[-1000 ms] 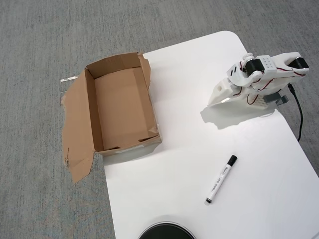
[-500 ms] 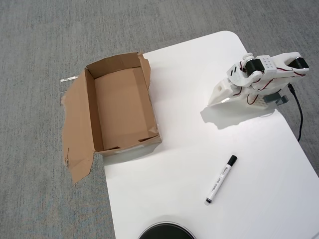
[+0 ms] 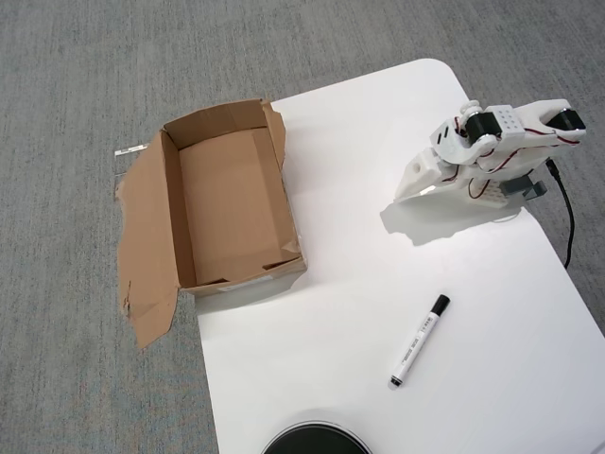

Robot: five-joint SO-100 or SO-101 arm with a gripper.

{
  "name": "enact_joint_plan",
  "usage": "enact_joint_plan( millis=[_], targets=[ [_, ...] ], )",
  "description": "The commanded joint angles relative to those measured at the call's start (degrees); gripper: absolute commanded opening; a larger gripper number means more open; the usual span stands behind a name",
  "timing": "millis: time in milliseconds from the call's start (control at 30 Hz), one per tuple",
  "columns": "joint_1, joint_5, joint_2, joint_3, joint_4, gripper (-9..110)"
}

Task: Grasp a pen and put it in the box.

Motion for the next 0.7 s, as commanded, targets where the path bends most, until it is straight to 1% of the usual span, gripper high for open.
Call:
enact_joint_plan(
  millis=[0, 667],
  targets=[
    [-0.2, 0.5, 3.3, 1.5, 1.1, 2],
    [-0.1, 0.6, 3.3, 1.5, 1.1, 2]
  ],
)
